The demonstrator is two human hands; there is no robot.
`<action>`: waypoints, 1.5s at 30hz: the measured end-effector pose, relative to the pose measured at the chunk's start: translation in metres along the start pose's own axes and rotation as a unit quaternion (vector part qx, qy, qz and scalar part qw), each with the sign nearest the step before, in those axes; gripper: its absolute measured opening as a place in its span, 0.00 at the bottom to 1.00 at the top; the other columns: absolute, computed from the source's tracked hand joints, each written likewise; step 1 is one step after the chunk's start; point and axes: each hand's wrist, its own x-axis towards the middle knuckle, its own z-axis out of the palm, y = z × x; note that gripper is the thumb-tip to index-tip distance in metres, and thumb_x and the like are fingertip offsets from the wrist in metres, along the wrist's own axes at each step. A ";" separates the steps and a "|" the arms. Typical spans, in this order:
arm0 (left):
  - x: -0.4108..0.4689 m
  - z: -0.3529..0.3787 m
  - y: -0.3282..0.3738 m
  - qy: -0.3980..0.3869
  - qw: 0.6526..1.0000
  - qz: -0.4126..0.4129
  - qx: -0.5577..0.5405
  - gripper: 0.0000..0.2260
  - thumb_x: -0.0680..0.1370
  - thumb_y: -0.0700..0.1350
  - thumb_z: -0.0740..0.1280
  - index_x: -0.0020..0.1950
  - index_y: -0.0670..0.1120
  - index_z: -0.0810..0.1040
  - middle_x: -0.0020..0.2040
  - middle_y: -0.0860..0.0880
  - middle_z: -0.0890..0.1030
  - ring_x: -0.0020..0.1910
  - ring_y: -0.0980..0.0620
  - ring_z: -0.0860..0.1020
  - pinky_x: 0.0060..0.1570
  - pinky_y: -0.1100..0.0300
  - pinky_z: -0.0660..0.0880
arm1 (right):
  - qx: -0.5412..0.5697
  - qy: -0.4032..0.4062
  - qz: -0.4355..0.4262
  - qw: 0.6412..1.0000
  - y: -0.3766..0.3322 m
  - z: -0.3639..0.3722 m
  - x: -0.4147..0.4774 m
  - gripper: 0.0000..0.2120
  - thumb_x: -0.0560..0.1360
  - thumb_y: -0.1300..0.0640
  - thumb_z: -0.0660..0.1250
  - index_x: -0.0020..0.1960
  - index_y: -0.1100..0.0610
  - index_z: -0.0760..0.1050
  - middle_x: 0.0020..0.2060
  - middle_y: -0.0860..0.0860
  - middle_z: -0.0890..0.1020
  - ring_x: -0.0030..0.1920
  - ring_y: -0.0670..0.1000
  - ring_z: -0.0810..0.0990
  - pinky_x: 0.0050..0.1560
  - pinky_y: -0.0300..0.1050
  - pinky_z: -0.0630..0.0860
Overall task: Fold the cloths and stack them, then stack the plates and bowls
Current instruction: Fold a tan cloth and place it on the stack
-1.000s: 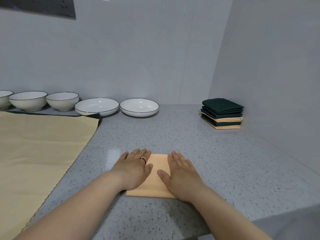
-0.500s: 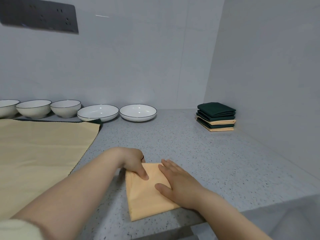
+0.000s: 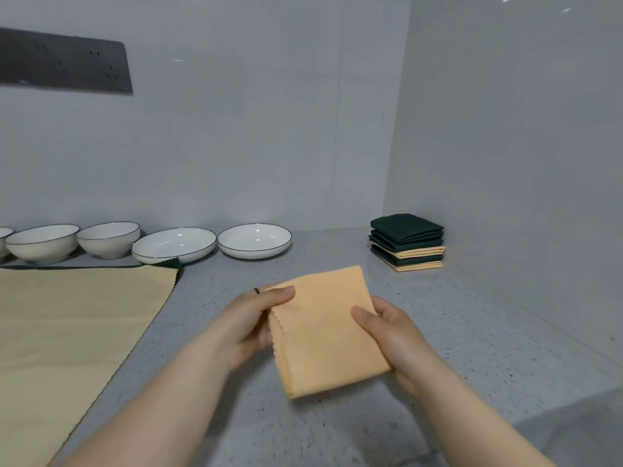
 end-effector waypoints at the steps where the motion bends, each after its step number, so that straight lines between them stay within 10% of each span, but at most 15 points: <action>1: 0.006 0.005 -0.006 0.015 0.999 0.000 -0.043 0.06 0.77 0.37 0.60 0.43 0.40 0.76 0.27 0.48 0.81 0.23 0.55 0.79 0.24 0.65 0.77 | 0.004 0.014 0.000 1.000 -0.003 -0.006 0.004 0.08 0.77 0.64 0.60 0.45 0.53 0.75 0.37 0.50 0.81 0.34 0.45 0.77 0.30 0.31 0.73; 5: 0.026 0.030 -0.029 0.033 0.995 -0.013 -0.098 0.07 0.77 0.37 0.62 0.53 0.40 0.76 0.35 0.45 0.83 0.28 0.53 0.82 0.28 0.62 0.79 | -0.005 0.050 0.004 0.999 -0.005 -0.034 0.028 0.09 0.77 0.63 0.61 0.45 0.51 0.75 0.37 0.49 0.81 0.35 0.46 0.78 0.32 0.35 0.75; 9: 0.054 0.056 -0.036 0.117 0.986 0.120 0.009 0.32 0.75 0.33 0.64 0.74 0.52 0.57 0.47 0.51 0.80 0.43 0.49 0.79 0.43 0.56 0.77 | -0.032 0.069 0.028 0.997 -0.010 -0.063 0.060 0.07 0.78 0.61 0.60 0.45 0.51 0.75 0.39 0.50 0.80 0.37 0.47 0.77 0.34 0.36 0.73; 11: 0.075 0.074 -0.033 0.116 0.976 0.161 0.093 0.29 0.75 0.32 0.64 0.71 0.53 0.62 0.49 0.55 0.77 0.50 0.56 0.77 0.50 0.58 0.75 | -0.059 0.084 0.033 0.994 -0.014 -0.080 0.082 0.04 0.78 0.59 0.60 0.48 0.55 0.74 0.40 0.50 0.79 0.38 0.48 0.76 0.36 0.38 0.72; 16: 0.139 0.103 -0.013 0.065 0.984 0.087 0.141 0.14 0.76 0.32 0.63 0.60 0.42 0.76 0.32 0.51 0.73 0.23 0.60 0.71 0.22 0.73 0.66 | -0.192 0.136 0.007 0.972 -0.041 -0.126 0.138 0.10 0.77 0.63 0.57 0.54 0.58 0.74 0.39 0.51 0.75 0.37 0.48 0.72 0.36 0.39 0.67; 26: 0.264 0.149 0.041 0.029 0.973 0.137 0.182 0.22 0.77 0.37 0.64 0.71 0.40 0.64 0.58 0.44 0.72 0.43 0.54 0.73 0.48 0.60 0.73 | -0.446 0.199 -0.077 0.869 -0.088 -0.175 0.268 0.21 0.76 0.69 0.51 0.68 0.61 0.66 0.65 0.59 0.72 0.65 0.58 0.70 0.62 0.45 0.67; 39: 0.326 0.146 0.019 0.028 0.956 0.084 0.279 0.22 0.76 0.31 0.62 0.70 0.38 0.65 0.44 0.50 0.69 0.33 0.56 0.69 0.38 0.66 0.71 | -0.692 0.156 -0.046 0.704 -0.050 -0.182 0.314 0.20 0.78 0.64 0.52 0.70 0.63 0.60 0.70 0.58 0.64 0.69 0.57 0.63 0.68 0.48 0.63; 45: 0.333 0.145 0.015 0.026 0.942 0.069 0.326 0.21 0.77 0.34 0.62 0.69 0.41 0.66 0.45 0.49 0.72 0.36 0.55 0.71 0.36 0.66 0.69 | -0.667 0.055 -0.039 0.742 -0.041 -0.177 0.321 0.17 0.80 0.62 0.51 0.66 0.60 0.68 0.66 0.58 0.72 0.65 0.57 0.70 0.61 0.43 0.67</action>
